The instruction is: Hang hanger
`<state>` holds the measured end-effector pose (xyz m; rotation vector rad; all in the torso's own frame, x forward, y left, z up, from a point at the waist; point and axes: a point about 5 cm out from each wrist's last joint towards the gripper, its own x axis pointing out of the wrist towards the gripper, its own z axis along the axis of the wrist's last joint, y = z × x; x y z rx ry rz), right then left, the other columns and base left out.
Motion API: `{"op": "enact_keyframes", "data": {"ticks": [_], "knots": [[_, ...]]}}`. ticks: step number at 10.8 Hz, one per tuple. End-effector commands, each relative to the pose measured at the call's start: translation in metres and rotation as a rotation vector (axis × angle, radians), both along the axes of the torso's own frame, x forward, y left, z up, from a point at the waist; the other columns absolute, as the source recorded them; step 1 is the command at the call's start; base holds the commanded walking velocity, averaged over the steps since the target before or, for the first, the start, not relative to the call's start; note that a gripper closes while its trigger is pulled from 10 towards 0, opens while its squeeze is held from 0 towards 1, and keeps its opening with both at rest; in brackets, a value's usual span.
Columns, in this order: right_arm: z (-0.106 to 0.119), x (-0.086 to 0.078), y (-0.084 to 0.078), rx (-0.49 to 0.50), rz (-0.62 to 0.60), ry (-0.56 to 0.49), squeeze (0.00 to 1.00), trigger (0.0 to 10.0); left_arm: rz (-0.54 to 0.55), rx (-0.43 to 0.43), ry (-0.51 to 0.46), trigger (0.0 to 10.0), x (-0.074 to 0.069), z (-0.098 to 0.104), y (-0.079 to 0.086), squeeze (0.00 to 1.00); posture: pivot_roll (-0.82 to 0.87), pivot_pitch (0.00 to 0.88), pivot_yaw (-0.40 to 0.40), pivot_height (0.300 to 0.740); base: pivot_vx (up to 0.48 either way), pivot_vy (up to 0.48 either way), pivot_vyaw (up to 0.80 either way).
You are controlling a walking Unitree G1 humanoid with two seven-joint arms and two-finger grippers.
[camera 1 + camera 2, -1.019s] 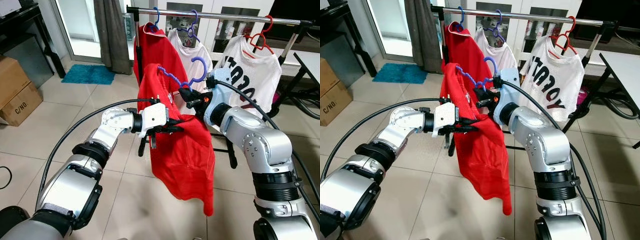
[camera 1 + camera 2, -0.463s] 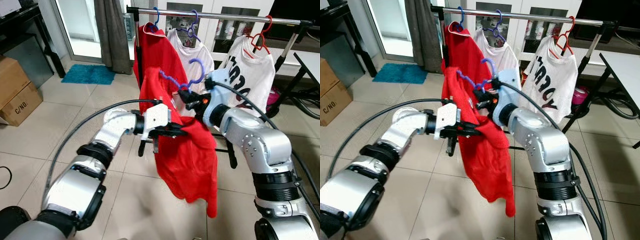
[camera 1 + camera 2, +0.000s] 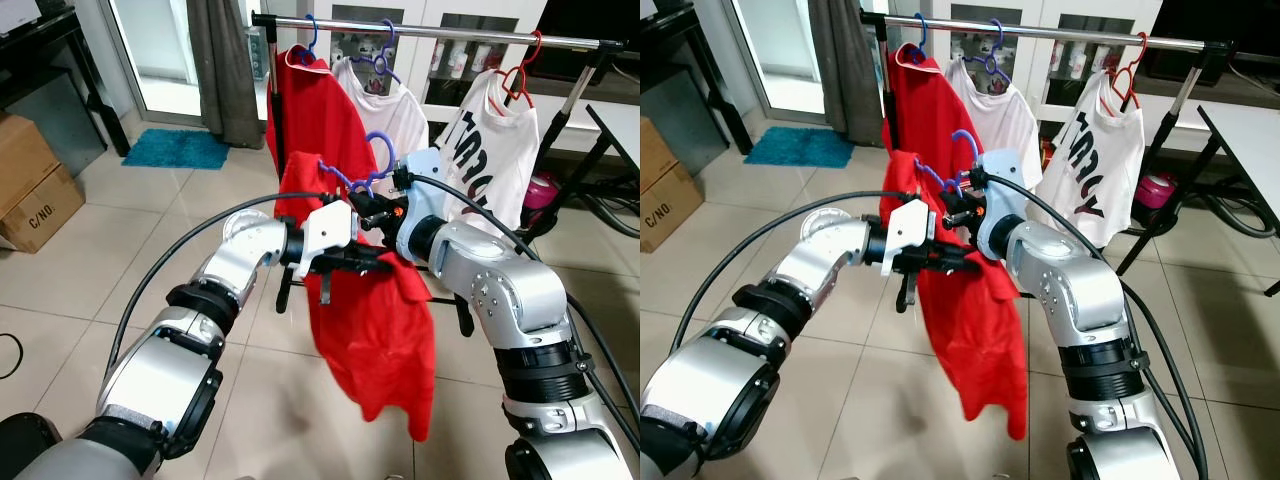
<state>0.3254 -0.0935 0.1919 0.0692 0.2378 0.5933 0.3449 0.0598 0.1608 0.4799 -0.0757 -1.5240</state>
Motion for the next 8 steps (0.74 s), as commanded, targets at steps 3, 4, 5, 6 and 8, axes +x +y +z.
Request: {"op": "enact_keyframes", "data": {"ticks": [3,4,5,6,8], "knots": [[-0.007,-0.008,0.020,-0.010,0.074,0.018,0.00,10.0,-0.048,-0.098,-0.010,0.0,0.001,0.023,-0.017,0.00,-0.20,0.000,0.028,0.740,0.000,0.000,0.00],[-0.008,-0.009,0.023,-0.013,0.086,0.022,0.00,10.0,-0.068,-0.083,0.005,0.0,-0.001,0.021,-0.021,0.00,-0.20,0.000,0.029,0.740,0.000,0.000,0.00],[-0.010,-0.010,0.025,-0.020,0.089,0.024,0.00,10.0,-0.092,-0.057,0.023,0.0,-0.003,0.018,-0.024,0.00,-0.20,0.000,0.030,0.740,0.000,0.000,0.00],[-0.012,-0.009,0.027,-0.039,0.083,0.019,0.00,10.0,-0.151,0.026,0.038,0.0,-0.009,0.010,-0.025,0.00,-0.20,0.000,0.033,0.740,0.000,0.000,0.00],[-0.012,-0.007,0.027,-0.043,0.074,0.004,0.00,10.0,-0.133,0.144,-0.008,0.0,-0.008,0.001,-0.018,0.00,-0.20,0.000,0.036,0.740,0.000,0.000,0.00]]}}
